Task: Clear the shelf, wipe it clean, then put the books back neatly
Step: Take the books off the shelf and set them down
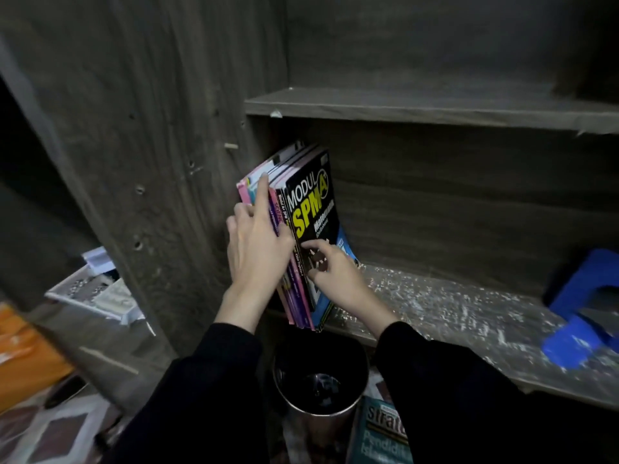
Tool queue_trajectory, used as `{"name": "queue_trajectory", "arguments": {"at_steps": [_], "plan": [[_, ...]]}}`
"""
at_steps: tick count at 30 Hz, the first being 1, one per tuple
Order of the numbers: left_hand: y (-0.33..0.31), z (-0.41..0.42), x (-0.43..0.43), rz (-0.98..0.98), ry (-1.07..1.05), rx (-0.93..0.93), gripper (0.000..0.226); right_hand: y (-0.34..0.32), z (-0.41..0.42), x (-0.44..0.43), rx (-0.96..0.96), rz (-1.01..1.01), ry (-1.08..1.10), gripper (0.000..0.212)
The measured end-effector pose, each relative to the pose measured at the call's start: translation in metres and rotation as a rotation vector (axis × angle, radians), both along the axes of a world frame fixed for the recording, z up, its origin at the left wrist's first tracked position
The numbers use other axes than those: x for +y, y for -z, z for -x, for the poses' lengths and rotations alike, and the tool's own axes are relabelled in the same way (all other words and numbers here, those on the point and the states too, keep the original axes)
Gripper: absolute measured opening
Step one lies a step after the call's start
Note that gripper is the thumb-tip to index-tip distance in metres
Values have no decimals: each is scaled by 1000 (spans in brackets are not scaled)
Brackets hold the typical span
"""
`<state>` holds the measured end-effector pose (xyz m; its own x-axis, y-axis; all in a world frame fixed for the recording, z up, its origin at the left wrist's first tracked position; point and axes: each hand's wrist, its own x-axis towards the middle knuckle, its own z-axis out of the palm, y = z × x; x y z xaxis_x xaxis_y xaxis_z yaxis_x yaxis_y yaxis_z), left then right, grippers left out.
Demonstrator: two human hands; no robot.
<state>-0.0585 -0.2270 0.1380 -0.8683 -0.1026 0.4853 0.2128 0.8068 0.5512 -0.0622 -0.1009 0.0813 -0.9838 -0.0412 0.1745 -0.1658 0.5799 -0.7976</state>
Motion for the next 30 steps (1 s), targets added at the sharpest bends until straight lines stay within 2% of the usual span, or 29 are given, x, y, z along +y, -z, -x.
{"name": "queue_trajectory", "arguments": {"at_steps": [5, 10, 13, 17, 22, 27, 30], "plan": [[-8, 4, 1, 36, 6, -68, 70, -2, 5, -1, 3, 32, 6, 52], [-14, 2, 11, 35, 8, 9, 62, -4, 3, -2, 27, 96, 2, 82], [-9, 0, 27, 8, 113, 80, 53, -5, 0, 1, 60, 159, 14, 92], [-6, 4, 44, -167, 294, 2, 49, -6, -9, 15, 7, 192, -14, 87], [3, 15, 53, -20, 156, 31, 71, 6, -13, 26, -84, 194, -45, 78], [4, 18, 55, -150, 230, 114, 53, 21, -16, 22, -59, 128, -81, 84], [-3, 6, 54, -229, 231, 103, 51, 28, -22, 20, 54, 83, -41, 73]]}}
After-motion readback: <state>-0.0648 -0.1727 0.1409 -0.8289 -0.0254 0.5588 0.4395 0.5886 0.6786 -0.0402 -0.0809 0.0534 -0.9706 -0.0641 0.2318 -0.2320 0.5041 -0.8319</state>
